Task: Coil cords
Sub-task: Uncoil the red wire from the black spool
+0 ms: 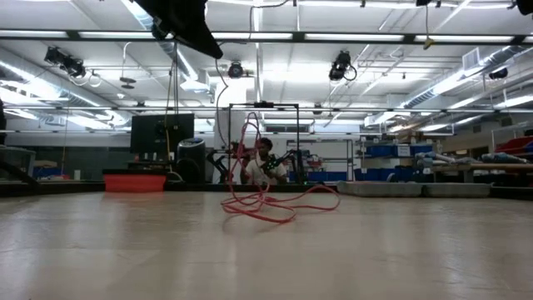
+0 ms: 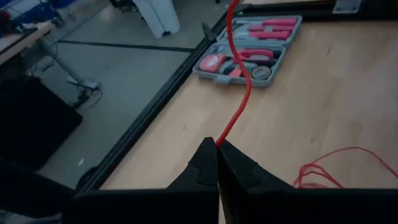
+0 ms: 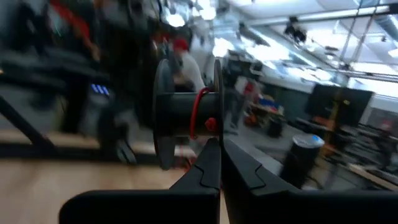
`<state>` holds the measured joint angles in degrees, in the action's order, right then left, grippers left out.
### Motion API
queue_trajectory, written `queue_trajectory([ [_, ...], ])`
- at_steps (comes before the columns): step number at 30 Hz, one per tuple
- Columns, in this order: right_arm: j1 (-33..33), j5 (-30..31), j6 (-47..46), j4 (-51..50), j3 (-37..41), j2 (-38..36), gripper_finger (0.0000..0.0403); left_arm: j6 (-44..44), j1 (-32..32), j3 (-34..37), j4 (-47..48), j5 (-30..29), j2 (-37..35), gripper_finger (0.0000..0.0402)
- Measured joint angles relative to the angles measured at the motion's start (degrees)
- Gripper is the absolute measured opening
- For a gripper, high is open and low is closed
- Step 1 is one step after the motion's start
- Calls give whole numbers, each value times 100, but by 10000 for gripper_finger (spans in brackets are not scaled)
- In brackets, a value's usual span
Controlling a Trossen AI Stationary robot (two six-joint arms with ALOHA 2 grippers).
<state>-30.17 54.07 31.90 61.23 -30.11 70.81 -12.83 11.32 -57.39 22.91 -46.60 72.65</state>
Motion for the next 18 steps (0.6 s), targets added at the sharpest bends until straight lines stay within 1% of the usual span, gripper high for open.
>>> queue_trajectory([
  [2, 1, -182, 24, 348, 0, 0, 0, -170, 8, -2, -42, 172, 73, 0],
  [4, 84, -329, 259, 810, 0, 0, 0, -329, 30, -2, -65, 415, 197, 0],
  [9, 469, -579, 762, 1746, -2, -4, 0, -436, 172, -2, -481, 639, 691, 0],
  [11, 677, -649, 884, 1887, -2, -2, 0, -436, 223, -2, -747, 835, 917, 0],
  [15, 1108, -685, 844, 1917, -2, -2, 0, -436, 302, -2, -1260, 1271, 1329, 0],
  [18, 1418, -709, 837, 1913, -2, 0, 0, -442, 348, -2, -1531, 1424, 1563, 0],
])
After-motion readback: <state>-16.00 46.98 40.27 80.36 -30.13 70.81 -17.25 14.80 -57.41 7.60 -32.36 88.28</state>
